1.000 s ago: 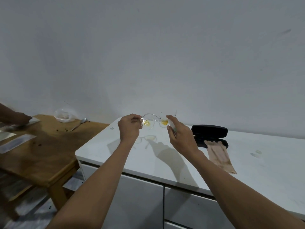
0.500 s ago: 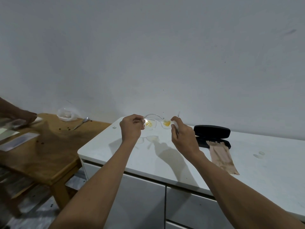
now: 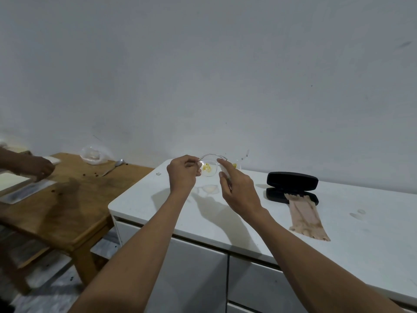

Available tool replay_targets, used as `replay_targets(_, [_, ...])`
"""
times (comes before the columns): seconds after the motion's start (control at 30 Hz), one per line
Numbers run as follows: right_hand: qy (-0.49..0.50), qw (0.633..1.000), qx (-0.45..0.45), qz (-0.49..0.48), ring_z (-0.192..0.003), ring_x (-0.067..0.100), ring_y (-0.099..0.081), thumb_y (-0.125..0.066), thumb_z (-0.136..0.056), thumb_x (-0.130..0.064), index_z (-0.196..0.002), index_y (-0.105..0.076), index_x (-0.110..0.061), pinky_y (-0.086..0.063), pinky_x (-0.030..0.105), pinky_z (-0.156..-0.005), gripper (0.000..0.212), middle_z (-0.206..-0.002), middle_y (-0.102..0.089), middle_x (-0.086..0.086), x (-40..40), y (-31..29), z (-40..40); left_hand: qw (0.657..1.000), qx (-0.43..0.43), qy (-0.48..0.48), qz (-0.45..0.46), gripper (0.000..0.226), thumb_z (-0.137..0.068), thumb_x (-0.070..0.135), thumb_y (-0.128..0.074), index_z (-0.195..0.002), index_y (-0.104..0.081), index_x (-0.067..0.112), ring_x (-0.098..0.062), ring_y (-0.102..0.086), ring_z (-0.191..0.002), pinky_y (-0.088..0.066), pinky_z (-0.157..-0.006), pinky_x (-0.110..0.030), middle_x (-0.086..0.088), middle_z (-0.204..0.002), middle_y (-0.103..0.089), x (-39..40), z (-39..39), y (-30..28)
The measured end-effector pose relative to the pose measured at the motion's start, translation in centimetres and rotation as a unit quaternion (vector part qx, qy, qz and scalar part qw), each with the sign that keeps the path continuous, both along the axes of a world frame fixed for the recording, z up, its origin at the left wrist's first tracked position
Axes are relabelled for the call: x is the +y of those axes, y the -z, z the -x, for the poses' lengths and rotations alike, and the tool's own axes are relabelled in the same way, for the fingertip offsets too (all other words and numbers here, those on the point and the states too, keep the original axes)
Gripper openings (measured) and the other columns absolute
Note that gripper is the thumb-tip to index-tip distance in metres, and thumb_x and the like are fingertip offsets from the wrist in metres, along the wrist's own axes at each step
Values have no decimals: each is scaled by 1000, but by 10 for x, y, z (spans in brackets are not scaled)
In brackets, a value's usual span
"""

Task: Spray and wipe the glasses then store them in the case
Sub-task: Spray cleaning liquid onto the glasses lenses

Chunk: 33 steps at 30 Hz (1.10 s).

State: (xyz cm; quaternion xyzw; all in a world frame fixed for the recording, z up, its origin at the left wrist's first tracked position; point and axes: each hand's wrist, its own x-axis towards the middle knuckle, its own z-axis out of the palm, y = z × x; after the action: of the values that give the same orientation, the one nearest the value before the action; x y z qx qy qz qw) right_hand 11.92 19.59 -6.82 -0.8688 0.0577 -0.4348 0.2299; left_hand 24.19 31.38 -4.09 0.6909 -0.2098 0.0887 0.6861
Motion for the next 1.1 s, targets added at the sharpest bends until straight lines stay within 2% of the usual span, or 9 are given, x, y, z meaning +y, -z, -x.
replay_targets(0.23, [9,1000,-15,17,-62,20,-49,-49,-101,-17,-137,-56,-21,-47,35,-65,36,-79,-66,2,-1,2,-8,1000,-6,0,-1,6,-82,-3,-75,-88,-76,1,-23,-67,-57,-64,-68,-37,-19,-71,-73,1,-2,-1])
replay_targets(0.33, [42,999,-15,10,-70,34,-61,-47,-102,-16,-135,-56,-14,-47,38,-66,34,-82,-68,12,-2,4,-12,1000,-7,2,-2,6,-82,-3,-74,-86,-76,1,-21,-66,-55,-64,-67,-36,-19,-71,-73,1,-2,-2])
replay_targets(0.43, [62,998,-14,-13,-77,37,-64,-44,-104,-20,-139,-50,-17,-51,43,-69,36,-83,-68,12,-2,10,-12,1000,-3,1,0,7,-82,-4,-74,-85,-77,2,-19,-66,-53,-64,-66,-36,-16,-68,-72,1,-3,-1])
replay_targets(0.53, [82,994,-18,-74,-78,31,-62,-41,-105,-25,-141,-48,-24,-48,40,-70,37,-75,-63,3,-6,13,-6,1000,2,1,6,7,-82,-3,-75,-84,-76,3,-20,-66,-54,-64,-66,-36,-16,-67,-71,3,-5,0])
replay_targets(0.63, [101,975,-34,-193,-66,22,-56,-41,-105,-27,-140,-48,-30,-43,34,-66,36,-61,-52,-4,-14,12,1,1000,13,3,20,5,-82,-3,-75,-86,-76,1,-22,-66,-56,-64,-67,-35,-18,-70,-72,6,-9,-1])
replay_targets(0.73, [59,920,-74,-379,-51,20,-46,-45,-104,-29,-129,-56,-37,-44,32,-53,28,-64,-51,5,-25,8,5,999,25,14,32,5,-83,-2,-76,-87,-75,0,-24,-66,-57,-63,-67,-34,-18,-72,-72,9,-11,-4])
replay_targets(0.77, [28,891,-81,-445,-47,19,-41,-46,-104,-30,-125,-58,-36,-39,28,-46,25,-68,-51,8,-28,6,6,999,29,21,36,5,-83,-3,-76,-88,-75,-1,-24,-66,-57,-63,-67,-34,-18,-72,-72,10,-11,-5])
replay_targets(0.83, [-24,837,-75,-542,-43,17,-34,-46,-105,-30,-122,-62,-33,-28,22,-43,23,-73,-51,8,-34,-1,7,998,35,39,41,6,-83,-5,-75,-88,-75,-2,-23,-65,-56,-62,-65,-32,-19,-73,-71,10,-12,-8])
replay_targets(1.1, [-189,689,-34,-699,-39,9,-23,-44,-105,-25,-121,-65,-31,-17,17,-36,27,-66,-46,1,-36,-17,8,995,35,83,53,8,-82,-5,-76,-90,-74,-4,-24,-64,-57,-62,-63,-29,-15,-70,-71,11,-7,-15])
